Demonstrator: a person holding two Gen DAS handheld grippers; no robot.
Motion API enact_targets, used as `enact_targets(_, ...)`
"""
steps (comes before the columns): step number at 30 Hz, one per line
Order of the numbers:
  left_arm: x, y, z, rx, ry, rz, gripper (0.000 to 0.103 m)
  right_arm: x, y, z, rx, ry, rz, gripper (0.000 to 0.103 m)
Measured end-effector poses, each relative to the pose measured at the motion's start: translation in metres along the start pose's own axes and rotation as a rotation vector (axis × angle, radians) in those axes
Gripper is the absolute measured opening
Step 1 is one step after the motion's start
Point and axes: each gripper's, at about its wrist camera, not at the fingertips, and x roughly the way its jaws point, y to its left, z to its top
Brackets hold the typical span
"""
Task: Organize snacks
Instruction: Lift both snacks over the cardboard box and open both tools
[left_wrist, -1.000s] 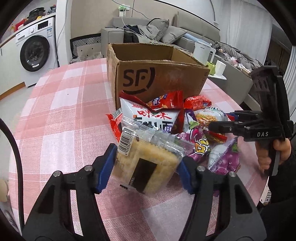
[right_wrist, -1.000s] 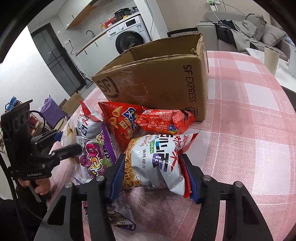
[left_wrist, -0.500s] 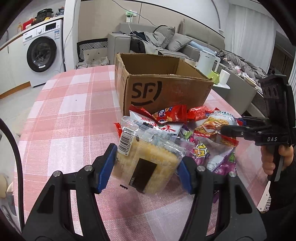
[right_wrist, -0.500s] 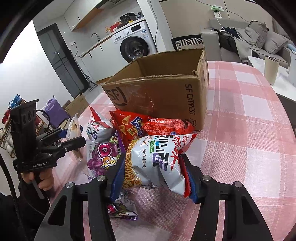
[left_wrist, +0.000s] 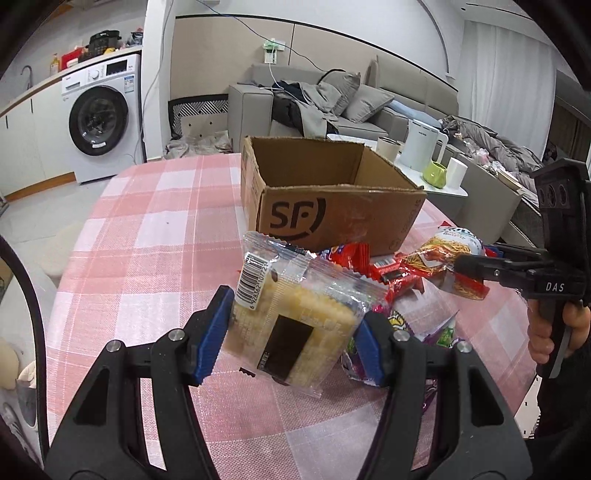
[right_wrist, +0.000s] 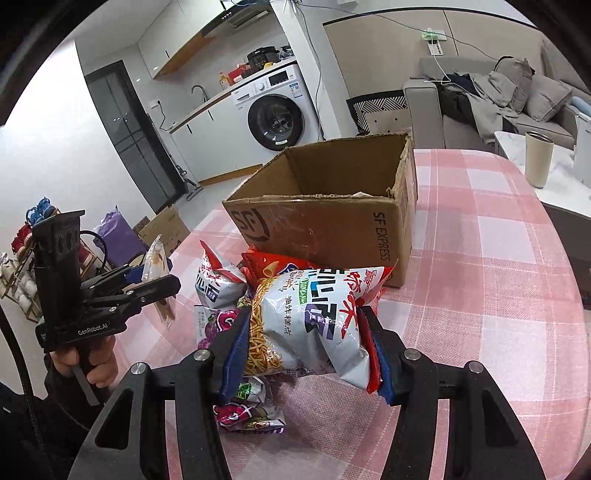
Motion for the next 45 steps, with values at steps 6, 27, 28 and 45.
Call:
enact_targets(6, -0.009, -0.010, 0.006, 0.016, -0.023, 0.027, 0.059, -0.010, 0.000, 0.003, 0.007, -0.040, -0.005, 0.057)
enact_targets(27, -0.009, -0.028, 0.048, 0.039, -0.079, 0.042, 0.059, -0.027, 0.010, 0.029, 0.012, -0.157, -0.021, 0.057)
enact_targets(28, -0.008, -0.030, 0.051, 0.041, -0.083, 0.042, 0.059, -0.027, 0.011, 0.030, 0.012, -0.160, -0.024, 0.057)
enact_targets(45, 0.029, -0.031, 0.104, 0.025, -0.118, 0.024, 0.059, -0.021, 0.011, 0.060, 0.047, -0.197, -0.048, 0.057)
